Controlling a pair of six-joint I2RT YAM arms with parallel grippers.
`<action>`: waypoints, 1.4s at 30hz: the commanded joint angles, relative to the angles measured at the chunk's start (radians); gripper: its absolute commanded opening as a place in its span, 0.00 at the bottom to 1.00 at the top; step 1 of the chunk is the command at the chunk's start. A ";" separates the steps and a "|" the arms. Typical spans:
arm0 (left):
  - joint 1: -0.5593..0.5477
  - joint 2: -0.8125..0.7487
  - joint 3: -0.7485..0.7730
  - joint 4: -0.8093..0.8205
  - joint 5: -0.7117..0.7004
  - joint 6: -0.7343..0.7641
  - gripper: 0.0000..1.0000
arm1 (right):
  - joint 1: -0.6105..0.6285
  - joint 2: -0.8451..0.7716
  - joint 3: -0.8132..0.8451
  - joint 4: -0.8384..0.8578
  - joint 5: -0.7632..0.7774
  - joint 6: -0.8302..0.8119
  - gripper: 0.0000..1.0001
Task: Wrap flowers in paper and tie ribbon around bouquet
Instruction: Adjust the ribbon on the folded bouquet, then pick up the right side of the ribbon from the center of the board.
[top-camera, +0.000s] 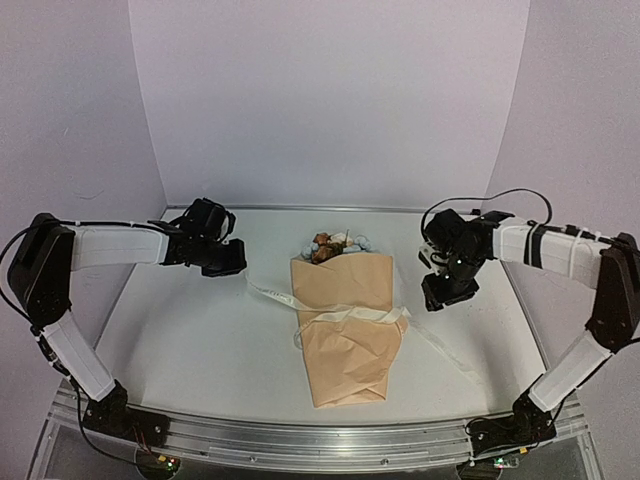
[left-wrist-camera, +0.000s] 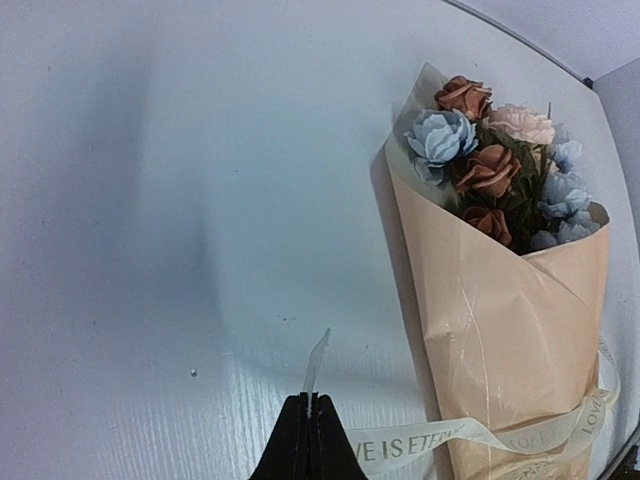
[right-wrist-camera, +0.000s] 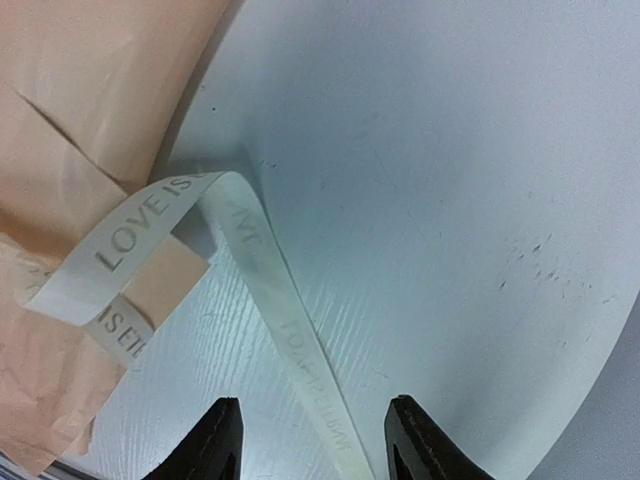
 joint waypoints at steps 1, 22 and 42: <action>0.001 -0.031 0.002 0.058 0.038 -0.007 0.00 | 0.067 -0.114 -0.110 0.042 -0.114 0.107 0.50; 0.001 -0.042 0.003 0.046 0.040 0.008 0.00 | 0.177 0.093 -0.148 0.310 -0.022 0.295 0.29; 0.001 -0.024 0.023 0.041 0.076 0.034 0.00 | 0.063 0.226 -0.042 0.345 0.021 0.170 0.00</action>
